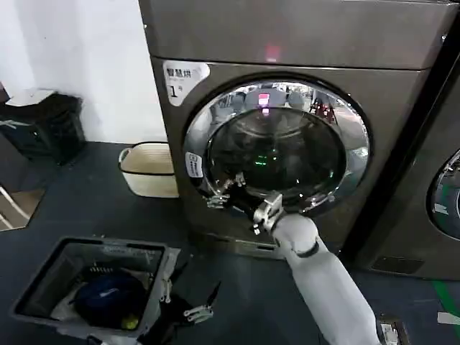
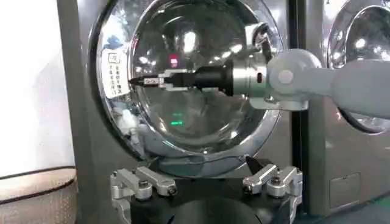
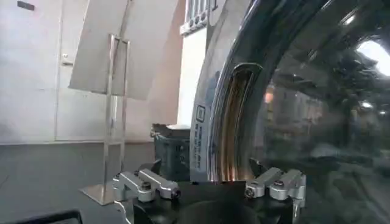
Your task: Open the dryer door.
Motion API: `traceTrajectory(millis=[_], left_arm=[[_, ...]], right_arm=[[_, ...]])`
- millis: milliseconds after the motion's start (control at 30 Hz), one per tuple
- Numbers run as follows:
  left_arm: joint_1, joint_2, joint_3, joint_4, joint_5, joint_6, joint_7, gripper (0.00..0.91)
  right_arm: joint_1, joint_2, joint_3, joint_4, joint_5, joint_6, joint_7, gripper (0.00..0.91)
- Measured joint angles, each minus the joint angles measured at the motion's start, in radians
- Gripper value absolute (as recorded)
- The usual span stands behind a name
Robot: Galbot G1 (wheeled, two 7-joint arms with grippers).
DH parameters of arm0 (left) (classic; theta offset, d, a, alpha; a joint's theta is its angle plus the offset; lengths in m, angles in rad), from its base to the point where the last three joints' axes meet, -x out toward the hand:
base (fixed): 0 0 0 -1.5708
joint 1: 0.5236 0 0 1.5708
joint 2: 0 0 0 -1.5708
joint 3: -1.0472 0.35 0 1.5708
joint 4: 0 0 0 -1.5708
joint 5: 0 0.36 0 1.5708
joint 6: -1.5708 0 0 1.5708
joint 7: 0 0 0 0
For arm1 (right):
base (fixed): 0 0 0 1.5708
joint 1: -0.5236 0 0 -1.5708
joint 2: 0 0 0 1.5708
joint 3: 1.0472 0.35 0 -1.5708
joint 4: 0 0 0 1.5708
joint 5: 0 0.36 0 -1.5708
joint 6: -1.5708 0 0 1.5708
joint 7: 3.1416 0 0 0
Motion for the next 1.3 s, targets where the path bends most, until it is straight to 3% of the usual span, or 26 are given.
traceTrajectory(millis=[600,967,1300], left_arm=[[0.017,-0.004,-0.001,-0.012,0.007,0.007,0.008,0.907],[0.024,-0.006,-0.001,-0.015,0.006,0.008,0.006,0.907],[0.016,-0.005,-0.003,-0.010,0.002,0.009,0.002,0.907]], right_arm=[[0.091,0.045,-0.063,-0.107,-0.010,0.002,-0.007,0.907],[0.098,0.052,-0.078,-0.102,-0.005,-0.004,-0.019,0.907],[0.084,0.040,-0.075,-0.057,0.055,-0.035,-0.092,0.907]])
